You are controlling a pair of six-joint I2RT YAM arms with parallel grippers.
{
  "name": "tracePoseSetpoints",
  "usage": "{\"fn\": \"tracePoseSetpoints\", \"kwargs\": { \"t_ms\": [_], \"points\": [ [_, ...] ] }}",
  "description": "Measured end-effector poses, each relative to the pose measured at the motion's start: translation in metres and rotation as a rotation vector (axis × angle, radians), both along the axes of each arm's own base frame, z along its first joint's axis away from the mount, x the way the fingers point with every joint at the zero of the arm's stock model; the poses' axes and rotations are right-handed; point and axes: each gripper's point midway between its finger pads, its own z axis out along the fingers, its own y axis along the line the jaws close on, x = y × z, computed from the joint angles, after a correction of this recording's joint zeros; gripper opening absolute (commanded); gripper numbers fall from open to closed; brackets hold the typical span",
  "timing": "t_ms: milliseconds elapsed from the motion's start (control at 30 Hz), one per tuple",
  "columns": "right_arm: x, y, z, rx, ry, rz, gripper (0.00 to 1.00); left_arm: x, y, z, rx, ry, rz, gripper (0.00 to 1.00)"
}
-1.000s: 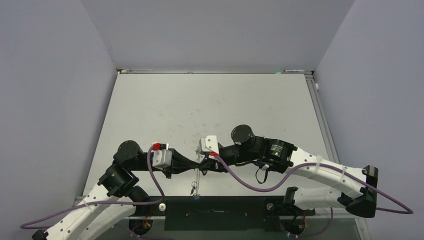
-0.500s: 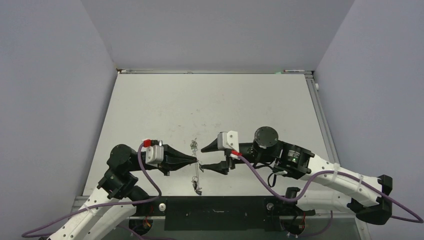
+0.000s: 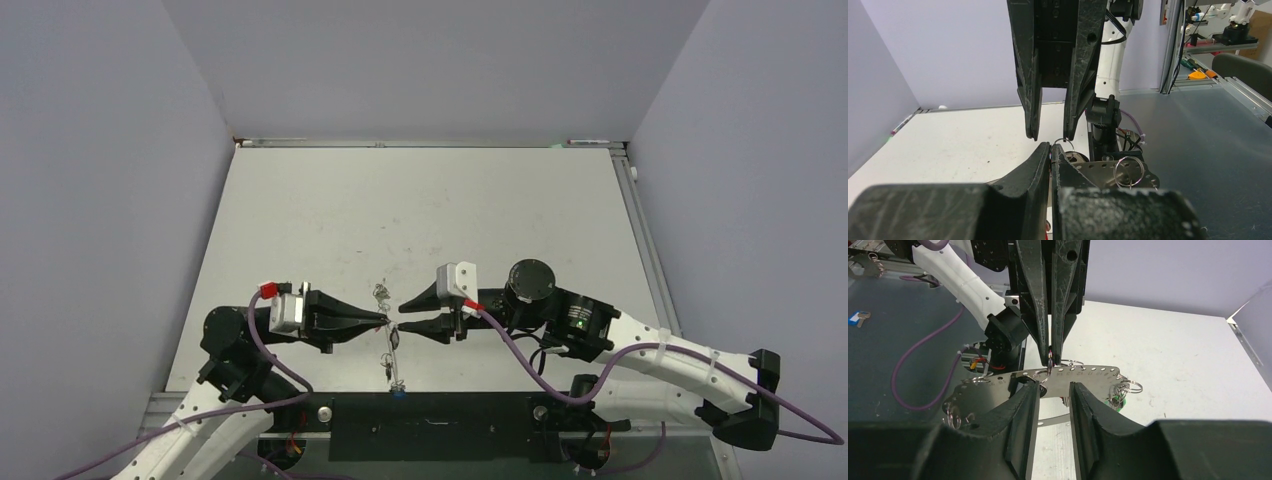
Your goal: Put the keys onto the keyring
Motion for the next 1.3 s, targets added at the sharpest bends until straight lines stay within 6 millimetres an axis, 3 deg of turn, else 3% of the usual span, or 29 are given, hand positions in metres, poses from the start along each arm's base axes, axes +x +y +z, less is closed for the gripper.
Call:
{"fn": "tracePoseSetpoints", "kwargs": {
  "t_ms": [233,567,867,1300],
  "points": [
    [0.001,0.003,0.002,0.012,0.006,-0.002,0.25,-0.002,0.003,0.004,-0.016,-0.018,0.002,0.00],
    [0.000,0.006,0.005,0.030,0.019,0.016,0.32,-0.002,0.004,0.004,-0.018,-0.026,0.006,0.00],
    [0.001,0.016,-0.006,0.016,0.062,0.027,0.09,-0.001,0.004,0.004,-0.017,-0.028,0.013,0.00],
    [0.000,0.017,-0.010,0.017,0.073,0.033,0.05,-0.001,0.005,0.002,-0.012,-0.021,0.017,0.00]
  ]
}}
